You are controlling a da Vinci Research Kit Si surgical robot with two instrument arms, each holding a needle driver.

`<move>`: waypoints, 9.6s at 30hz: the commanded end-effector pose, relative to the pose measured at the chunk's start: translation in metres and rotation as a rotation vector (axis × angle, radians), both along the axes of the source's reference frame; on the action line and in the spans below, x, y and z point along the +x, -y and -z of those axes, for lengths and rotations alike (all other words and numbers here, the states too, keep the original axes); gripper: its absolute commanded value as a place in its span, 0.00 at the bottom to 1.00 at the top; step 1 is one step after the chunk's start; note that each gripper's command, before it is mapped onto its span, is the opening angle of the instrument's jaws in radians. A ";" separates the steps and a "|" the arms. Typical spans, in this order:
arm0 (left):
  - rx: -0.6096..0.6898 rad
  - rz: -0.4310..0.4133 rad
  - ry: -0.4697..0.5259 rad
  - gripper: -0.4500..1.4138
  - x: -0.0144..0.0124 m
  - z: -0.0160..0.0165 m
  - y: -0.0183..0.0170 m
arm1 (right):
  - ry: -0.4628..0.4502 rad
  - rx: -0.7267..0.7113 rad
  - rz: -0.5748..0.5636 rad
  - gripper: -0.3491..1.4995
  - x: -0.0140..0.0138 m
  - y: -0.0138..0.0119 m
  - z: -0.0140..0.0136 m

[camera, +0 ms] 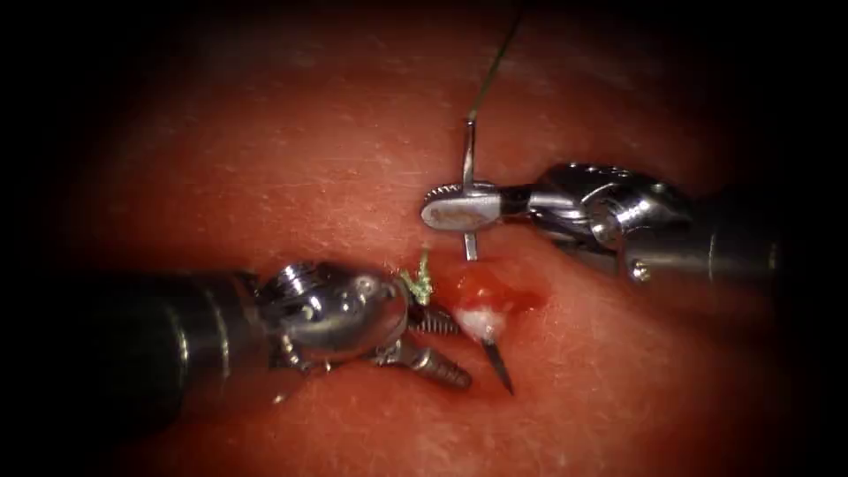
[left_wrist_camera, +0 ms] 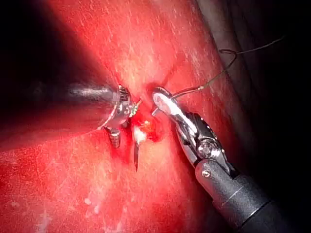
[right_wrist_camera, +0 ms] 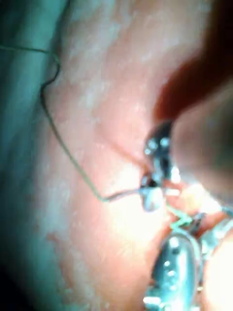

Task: Wound Closure

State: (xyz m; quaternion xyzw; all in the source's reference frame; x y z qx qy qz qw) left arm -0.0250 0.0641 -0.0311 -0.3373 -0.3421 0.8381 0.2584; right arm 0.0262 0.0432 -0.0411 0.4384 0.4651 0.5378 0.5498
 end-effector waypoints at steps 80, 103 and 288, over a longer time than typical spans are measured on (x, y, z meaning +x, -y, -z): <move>0.203 0.384 0.337 0.05 -0.0005 0.0098 -0.0029 | 0.353 -0.645 -0.045 0.83 -0.0089 -0.0019 0.0030; -0.314 0.145 0.626 0.05 0.0003 0.0172 -0.0048 | 0.275 -0.501 -0.043 0.79 -0.0075 0.0008 0.0036; 0.154 -0.244 0.021 0.14 -0.0026 0.0011 -0.0090 | 0.343 -1.443 -0.183 0.00 -0.0028 -0.0049 0.0040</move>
